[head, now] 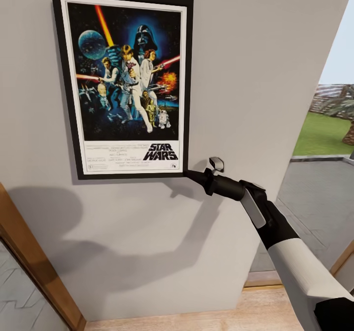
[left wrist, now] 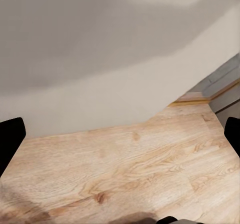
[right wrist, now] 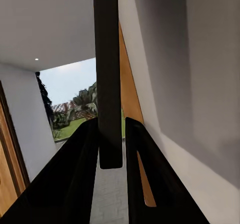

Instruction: Pick up the poster from the kitchen countertop and hang it on one of the wall nails in the kitchen.

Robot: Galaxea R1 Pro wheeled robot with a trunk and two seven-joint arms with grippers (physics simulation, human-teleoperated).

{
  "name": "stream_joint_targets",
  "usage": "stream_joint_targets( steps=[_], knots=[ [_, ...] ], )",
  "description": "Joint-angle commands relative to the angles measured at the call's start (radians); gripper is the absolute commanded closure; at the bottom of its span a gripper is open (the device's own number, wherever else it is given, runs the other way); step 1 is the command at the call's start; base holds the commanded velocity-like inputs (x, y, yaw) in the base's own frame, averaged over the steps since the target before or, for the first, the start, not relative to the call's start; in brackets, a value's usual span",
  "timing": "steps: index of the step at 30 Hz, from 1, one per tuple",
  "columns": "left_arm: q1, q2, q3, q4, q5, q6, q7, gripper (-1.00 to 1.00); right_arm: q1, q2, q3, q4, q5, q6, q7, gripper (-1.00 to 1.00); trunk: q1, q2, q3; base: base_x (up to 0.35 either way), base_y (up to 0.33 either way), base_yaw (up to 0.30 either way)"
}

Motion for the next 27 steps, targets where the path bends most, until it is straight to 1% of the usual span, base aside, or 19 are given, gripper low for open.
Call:
stream_joint_targets(
  steps=[1, 15, 21, 27],
  knots=[
    [0.0, 0.0, 0.0, -0.001, 0.001, -0.007, -0.001, -1.0, -0.001, -0.001, 0.002, 0.002, 0.006, 0.007, -0.046, 1.0, 0.001, -0.002, -0.002, 0.0, 0.0, 0.0],
    [0.0, 0.0, 0.0, -0.001, 0.002, -0.007, -0.002, -1.0, 0.019, -0.001, 0.002, 0.001, 0.007, 0.005, -0.045, 1.0, 0.001, -0.002, -0.002, 0.0, 0.0, 0.0],
    [0.0, 0.0, 0.01, -0.001, 0.002, -0.007, -0.002, -1.0, 0.02, -0.001, 0.002, 0.001, 0.008, 0.005, -0.045, 1.0, 0.001, -0.002, -0.002, 0.0, 0.0, 0.0],
    [0.0, 0.0, 0.011, -0.001, 0.001, -0.007, -0.002, -1.0, 0.028, -0.001, 0.002, 0.0, 0.01, 0.004, -0.045, 1.0, 0.001, -0.002, -0.002, 0.0, 0.0, 0.0]
  ],
)
